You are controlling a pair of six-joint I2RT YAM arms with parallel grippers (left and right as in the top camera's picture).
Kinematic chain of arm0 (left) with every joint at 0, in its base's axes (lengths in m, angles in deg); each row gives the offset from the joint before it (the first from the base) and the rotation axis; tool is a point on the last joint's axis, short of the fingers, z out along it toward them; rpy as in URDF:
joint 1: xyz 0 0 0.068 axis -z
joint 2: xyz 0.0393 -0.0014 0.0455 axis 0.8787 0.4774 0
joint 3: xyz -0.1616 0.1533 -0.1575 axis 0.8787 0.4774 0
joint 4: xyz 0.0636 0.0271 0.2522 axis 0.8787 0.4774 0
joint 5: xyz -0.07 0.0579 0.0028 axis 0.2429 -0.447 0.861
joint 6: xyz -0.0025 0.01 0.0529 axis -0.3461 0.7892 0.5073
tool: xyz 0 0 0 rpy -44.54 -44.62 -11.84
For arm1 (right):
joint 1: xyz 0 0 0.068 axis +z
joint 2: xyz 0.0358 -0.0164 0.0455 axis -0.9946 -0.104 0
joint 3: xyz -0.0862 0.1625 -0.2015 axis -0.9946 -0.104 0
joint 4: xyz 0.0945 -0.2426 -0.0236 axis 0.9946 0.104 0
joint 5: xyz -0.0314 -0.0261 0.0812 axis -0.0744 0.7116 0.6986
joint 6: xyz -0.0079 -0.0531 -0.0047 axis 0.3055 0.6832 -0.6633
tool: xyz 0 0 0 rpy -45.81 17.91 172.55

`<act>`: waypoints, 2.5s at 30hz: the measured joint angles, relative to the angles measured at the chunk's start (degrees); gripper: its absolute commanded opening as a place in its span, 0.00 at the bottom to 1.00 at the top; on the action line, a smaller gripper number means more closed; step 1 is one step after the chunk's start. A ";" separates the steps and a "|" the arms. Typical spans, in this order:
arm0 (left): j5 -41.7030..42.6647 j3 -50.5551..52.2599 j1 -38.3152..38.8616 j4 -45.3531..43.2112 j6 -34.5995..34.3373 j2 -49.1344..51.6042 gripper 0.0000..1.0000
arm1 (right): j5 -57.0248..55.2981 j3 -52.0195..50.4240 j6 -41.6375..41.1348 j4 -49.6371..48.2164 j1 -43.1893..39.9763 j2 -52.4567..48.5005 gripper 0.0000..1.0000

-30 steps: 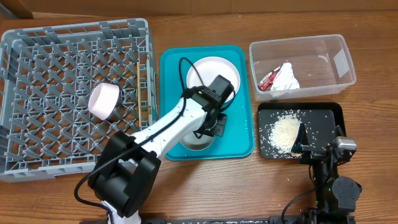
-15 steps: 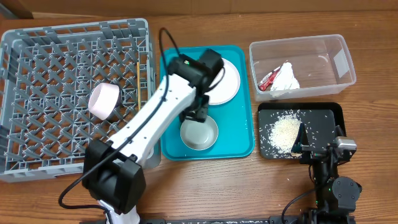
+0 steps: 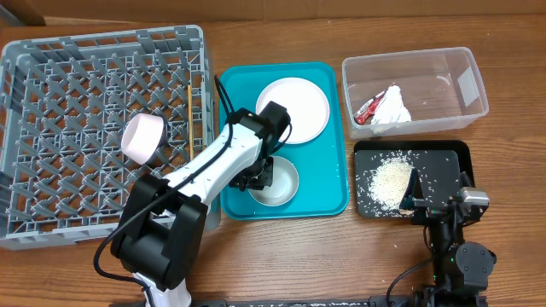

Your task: Sort waste into correct bins and load items into the dishwasher

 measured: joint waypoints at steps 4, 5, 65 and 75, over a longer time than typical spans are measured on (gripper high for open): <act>0.98 0.55 -0.26 -3.54 0.13 0.00 0.09 | 0.00 0.00 0.00 -0.02 0.00 0.00 1.00; 1.27 0.74 -0.26 -4.02 0.15 0.00 0.09 | 0.00 0.00 0.04 -0.02 0.00 0.00 1.00; -61.96 -19.19 -30.14 25.75 -6.86 -11.43 0.04 | 0.00 0.00 0.00 -0.02 0.00 0.00 1.00; -63.41 -19.19 -35.28 24.74 -6.88 1.11 0.04 | 0.00 0.00 0.00 -0.02 0.00 0.00 1.00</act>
